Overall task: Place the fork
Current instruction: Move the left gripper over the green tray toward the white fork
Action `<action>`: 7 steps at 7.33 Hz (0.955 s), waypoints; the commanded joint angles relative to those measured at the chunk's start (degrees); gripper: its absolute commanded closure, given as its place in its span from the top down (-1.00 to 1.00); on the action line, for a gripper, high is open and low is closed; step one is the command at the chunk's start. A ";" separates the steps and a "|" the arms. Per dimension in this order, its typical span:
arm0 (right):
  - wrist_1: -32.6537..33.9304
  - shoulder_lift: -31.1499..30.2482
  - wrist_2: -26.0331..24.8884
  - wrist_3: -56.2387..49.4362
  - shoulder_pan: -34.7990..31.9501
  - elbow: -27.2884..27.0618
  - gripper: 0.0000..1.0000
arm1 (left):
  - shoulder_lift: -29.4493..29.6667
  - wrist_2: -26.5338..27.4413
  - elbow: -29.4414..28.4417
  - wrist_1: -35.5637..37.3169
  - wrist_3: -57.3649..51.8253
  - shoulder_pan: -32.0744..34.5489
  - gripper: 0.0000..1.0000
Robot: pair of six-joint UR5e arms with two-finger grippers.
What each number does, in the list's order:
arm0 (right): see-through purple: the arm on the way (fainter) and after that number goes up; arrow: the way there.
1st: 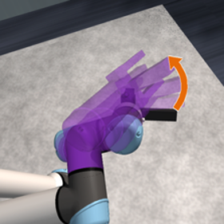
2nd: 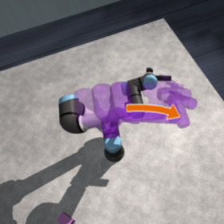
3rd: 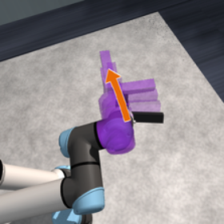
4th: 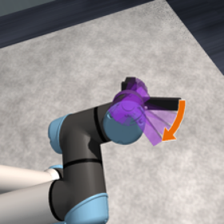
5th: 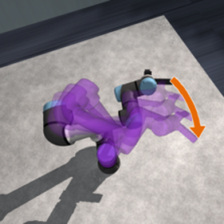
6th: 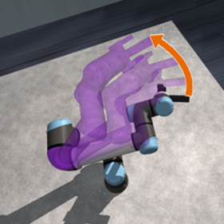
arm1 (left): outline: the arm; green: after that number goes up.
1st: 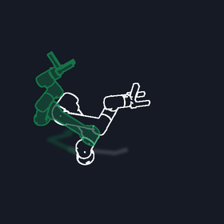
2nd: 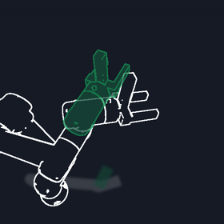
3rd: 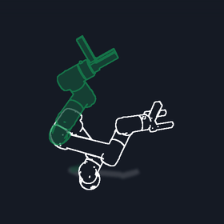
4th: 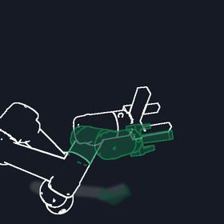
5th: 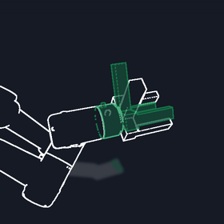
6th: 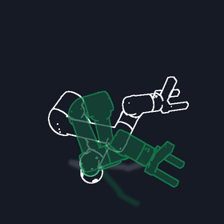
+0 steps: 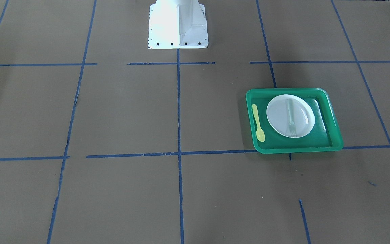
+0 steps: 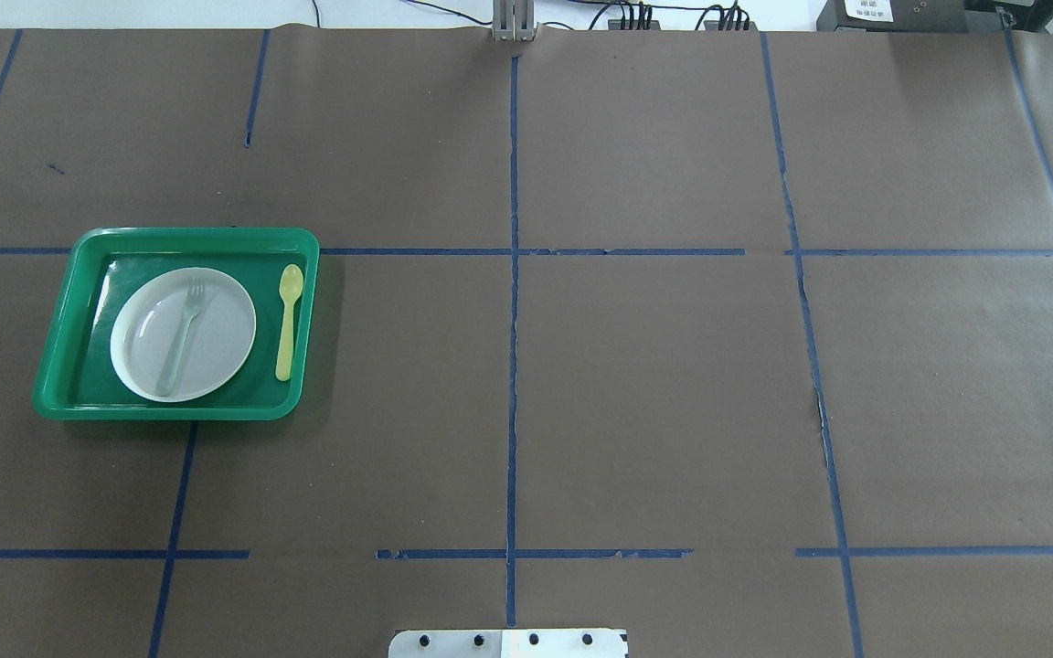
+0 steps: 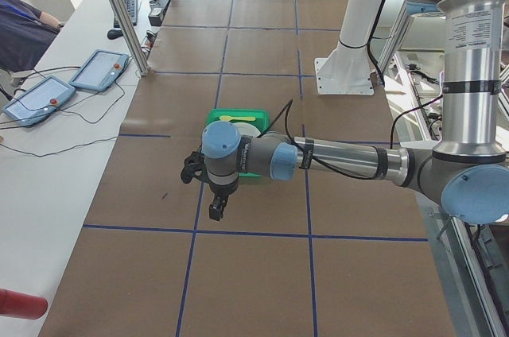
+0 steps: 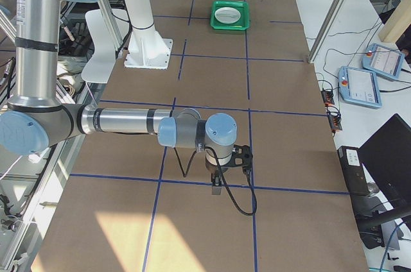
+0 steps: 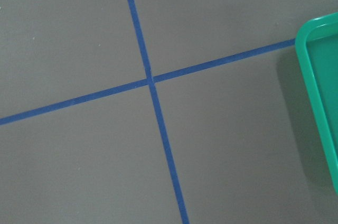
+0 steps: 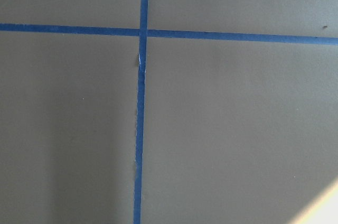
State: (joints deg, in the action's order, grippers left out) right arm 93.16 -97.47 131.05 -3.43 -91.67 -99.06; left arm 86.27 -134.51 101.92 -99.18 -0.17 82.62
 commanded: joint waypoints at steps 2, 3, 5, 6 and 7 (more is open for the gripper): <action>0.00 0.00 0.00 0.00 0.00 0.00 1.00 | 1.70 4.14 0.73 -16.81 24.88 -14.64 1.00; 0.00 0.00 0.00 0.00 0.00 0.00 1.00 | 2.67 8.78 0.64 -17.10 29.91 -19.81 1.00; 0.00 0.00 0.00 0.00 0.00 0.00 1.00 | 6.87 13.21 -0.75 -17.10 40.72 -28.44 1.00; 0.00 0.00 0.00 0.00 0.00 0.00 1.00 | 8.72 14.79 -1.46 -17.19 44.43 -31.61 0.98; 0.00 0.00 0.00 0.00 0.00 0.00 1.00 | 10.39 16.46 -3.12 -17.19 47.25 -33.99 0.93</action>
State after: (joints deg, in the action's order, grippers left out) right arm 93.16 -97.47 131.05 -3.43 -91.67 -99.05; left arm 94.28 -120.33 100.48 -116.30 42.52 52.46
